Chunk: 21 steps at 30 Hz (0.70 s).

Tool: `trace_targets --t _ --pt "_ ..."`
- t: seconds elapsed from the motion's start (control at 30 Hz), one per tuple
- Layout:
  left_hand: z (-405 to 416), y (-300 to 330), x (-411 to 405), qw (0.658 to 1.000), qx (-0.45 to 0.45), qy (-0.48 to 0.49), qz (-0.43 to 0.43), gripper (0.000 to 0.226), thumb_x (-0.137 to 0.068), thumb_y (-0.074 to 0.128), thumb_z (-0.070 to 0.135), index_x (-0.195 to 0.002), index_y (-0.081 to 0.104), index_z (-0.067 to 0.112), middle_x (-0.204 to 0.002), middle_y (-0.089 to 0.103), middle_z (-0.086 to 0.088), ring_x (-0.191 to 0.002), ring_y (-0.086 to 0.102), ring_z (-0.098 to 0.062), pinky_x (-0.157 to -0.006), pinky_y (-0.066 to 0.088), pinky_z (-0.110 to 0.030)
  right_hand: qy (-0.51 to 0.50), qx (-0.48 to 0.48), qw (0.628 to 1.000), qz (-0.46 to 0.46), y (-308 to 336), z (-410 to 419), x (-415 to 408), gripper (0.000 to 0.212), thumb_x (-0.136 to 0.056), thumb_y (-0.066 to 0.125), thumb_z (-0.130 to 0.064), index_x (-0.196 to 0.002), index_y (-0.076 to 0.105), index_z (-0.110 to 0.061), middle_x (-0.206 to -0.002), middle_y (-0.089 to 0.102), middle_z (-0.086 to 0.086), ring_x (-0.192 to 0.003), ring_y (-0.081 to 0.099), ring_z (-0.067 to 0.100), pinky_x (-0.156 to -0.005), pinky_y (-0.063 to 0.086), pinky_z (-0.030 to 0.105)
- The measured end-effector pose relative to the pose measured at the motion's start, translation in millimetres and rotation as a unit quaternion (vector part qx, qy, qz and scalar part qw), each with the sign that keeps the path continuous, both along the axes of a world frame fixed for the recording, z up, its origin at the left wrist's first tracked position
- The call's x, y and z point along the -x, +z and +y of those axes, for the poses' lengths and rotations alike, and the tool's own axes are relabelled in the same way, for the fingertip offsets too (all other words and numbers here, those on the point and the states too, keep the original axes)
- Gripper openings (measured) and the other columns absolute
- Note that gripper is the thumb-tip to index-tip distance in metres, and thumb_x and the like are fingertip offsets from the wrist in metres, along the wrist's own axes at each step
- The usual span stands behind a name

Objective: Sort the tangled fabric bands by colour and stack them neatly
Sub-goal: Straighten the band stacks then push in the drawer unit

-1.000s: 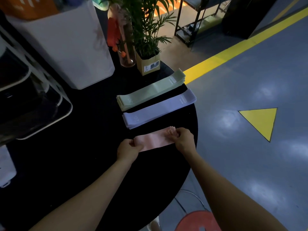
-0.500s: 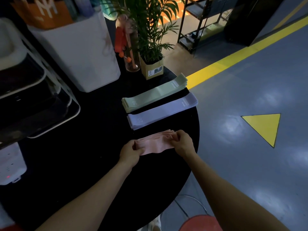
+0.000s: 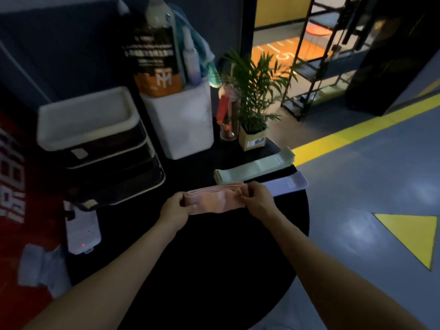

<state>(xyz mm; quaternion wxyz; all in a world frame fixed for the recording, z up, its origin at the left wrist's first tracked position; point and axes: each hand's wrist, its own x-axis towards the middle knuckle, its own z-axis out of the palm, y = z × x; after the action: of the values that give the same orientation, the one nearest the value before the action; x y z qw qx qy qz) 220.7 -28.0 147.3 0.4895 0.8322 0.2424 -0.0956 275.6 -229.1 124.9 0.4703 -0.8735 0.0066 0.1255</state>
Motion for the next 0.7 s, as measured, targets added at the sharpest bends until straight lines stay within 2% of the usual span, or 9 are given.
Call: trace_targets --t 0.07,0.13,0.2,0.3,0.4,0.5,0.6,0.7 --pt "16.8 19.6 -2.5 0.999 -0.005 0.013 -0.030 0.028 -0.085 0.063 0.006 -0.112 0.060 0.011 -0.104 0.064 -0.005 -0.093 0.058 -0.018 -0.077 0.039 -0.025 0.025 -0.009 1.000 -0.015 24.3 18.0 -9.8 0.017 -0.083 0.067 -0.018 -0.073 0.054 -0.011 -0.068 0.057 0.001 -0.063 0.052 0.010 -0.057 0.043 0.017" --pt "34.2 37.4 -3.3 0.998 -0.006 0.024 -0.057 0.030 -0.084 0.064 0.004 -0.113 0.060 0.010 -0.104 0.064 -0.006 -0.093 0.057 -0.017 -0.077 0.039 -0.025 0.042 -0.019 0.999 -0.028 45.1 36.5 -17.7 0.016 -0.083 0.068 -0.019 -0.083 0.060 -0.005 -0.075 0.060 0.007 -0.071 0.056 0.016 -0.068 0.048 0.031" --pt "51.4 53.1 -2.6 0.996 -0.006 0.036 -0.076 0.029 -0.083 0.066 0.005 -0.112 0.061 0.011 -0.103 0.065 -0.006 -0.092 0.058 -0.018 -0.076 0.040 -0.026 0.051 -0.038 0.997 -0.048 62.9 53.5 -22.4 0.017 -0.082 0.070 -0.020 -0.085 0.061 -0.005 -0.076 0.059 0.006 -0.072 0.056 0.017 -0.062 0.044 0.029" --pt "79.0 72.0 -0.3 0.994 -0.010 0.044 -0.100 0.027 -0.084 0.066 0.007 -0.110 0.062 0.012 -0.100 0.065 -0.004 -0.096 0.060 -0.021 -0.077 0.041 -0.026 0.063 -0.062 0.994 -0.071 81.4 80.2 -27.8 0.014 -0.080 0.072 -0.019 -0.077 0.060 -0.012 -0.074 0.060 0.005 -0.070 0.056 0.016 -0.058 0.039 0.025" --pt "106.7 86.4 -1.3 0.990 -0.044 0.049 -0.121 0.031 -0.083 0.067 0.008 -0.113 0.062 0.010 -0.104 0.065 -0.005 -0.099 0.060 -0.021 -0.080 0.040 -0.026 0.070 -0.071 0.991 -0.087 95.3 108.9 -32.4 0.022 -0.079 0.073 -0.019 -0.067 0.055 -0.016 -0.062 0.054 -0.002 -0.059 0.051 0.011 -0.053 0.037 0.022" --pt "133.1 95.4 -6.2 0.987 -0.065 0.066 -0.134 0.033 -0.083 0.067 0.007 -0.115 0.061 0.007 -0.107 0.065 -0.009 -0.099 0.058 -0.022 -0.081 0.040 -0.026 0.083 -0.076 0.989 -0.093 105.4 139.1 -37.8 0.027 -0.082 0.070 -0.019 -0.061 0.053 -0.016 -0.057 0.050 -0.005 -0.050 0.044 0.003 -0.044 0.031 0.012" --pt "158.9 95.2 -11.7 0.986 -0.084 0.079 -0.122 0.031 -0.083 0.067 0.010 -0.114 0.062 0.007 -0.106 0.066 -0.009 -0.096 0.058 -0.020 -0.080 0.041 -0.027 0.077 -0.084 0.990 -0.083 107.0 169.1 -44.2 0.023 -0.081 0.071 -0.019 -0.075 0.061 0.001 -0.064 0.054 0.004 -0.053 0.046 0.008 -0.050 0.035 0.020" --pt "180.4 84.0 -18.9 0.987 -0.085 0.086 -0.106 0.030 -0.084 0.067 0.014 -0.112 0.064 0.006 -0.107 0.067 -0.013 -0.099 0.061 -0.027 -0.079 0.044 -0.029 0.073 -0.075 0.992 -0.075 99.5 194.2 -50.4 0.022 -0.081 0.070 -0.021 -0.076 0.062 -0.001 -0.066 0.055 0.006 -0.060 0.050 0.014 -0.052 0.036 0.025"
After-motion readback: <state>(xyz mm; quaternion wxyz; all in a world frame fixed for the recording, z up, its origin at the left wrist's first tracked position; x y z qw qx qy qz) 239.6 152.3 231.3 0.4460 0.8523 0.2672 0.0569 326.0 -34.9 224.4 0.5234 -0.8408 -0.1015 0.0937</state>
